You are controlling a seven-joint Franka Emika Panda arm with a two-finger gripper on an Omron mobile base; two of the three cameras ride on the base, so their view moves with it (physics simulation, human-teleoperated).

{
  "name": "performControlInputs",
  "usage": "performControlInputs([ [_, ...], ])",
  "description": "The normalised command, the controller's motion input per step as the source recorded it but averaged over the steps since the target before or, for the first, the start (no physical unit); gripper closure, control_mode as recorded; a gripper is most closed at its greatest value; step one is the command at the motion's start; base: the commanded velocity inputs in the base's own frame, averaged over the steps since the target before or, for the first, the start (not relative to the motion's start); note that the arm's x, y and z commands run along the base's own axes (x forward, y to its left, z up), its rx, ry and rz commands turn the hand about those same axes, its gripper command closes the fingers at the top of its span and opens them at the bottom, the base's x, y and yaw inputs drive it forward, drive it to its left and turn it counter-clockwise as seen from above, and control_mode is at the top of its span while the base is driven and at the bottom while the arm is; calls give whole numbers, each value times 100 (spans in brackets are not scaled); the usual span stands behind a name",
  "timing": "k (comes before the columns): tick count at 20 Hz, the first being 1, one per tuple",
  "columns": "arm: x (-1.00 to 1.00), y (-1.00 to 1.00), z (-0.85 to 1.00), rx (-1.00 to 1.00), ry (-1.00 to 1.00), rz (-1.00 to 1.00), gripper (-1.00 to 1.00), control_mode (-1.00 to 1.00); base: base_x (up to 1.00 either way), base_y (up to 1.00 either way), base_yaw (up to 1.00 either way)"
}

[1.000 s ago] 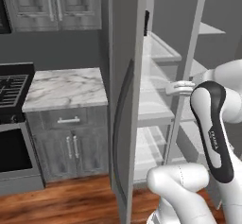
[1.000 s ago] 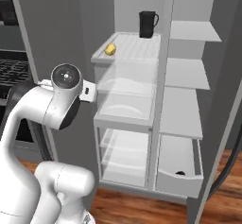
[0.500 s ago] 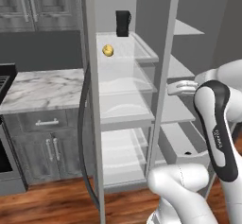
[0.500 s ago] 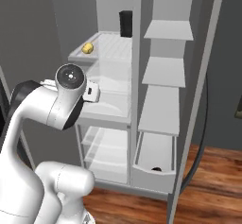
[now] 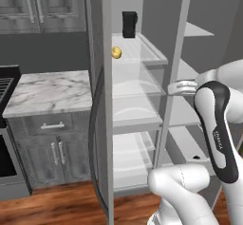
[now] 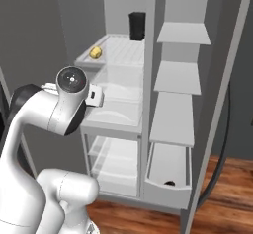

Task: Take the sweet potato and potato from the fridge shelf and place them in the freezer drawer to begin freezing them.

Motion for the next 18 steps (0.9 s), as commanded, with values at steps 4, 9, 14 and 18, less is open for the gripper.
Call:
performControlInputs([
  [4,0,0,0,0,0,0,-100,100,39,34,0],
  [9,0,0,0,0,0,0,-100,100,53,7,0],
  [14,0,0,0,0,0,0,-100,100,43,9,0],
  [18,0,0,0,0,0,0,-100,100,44,3,0],
])
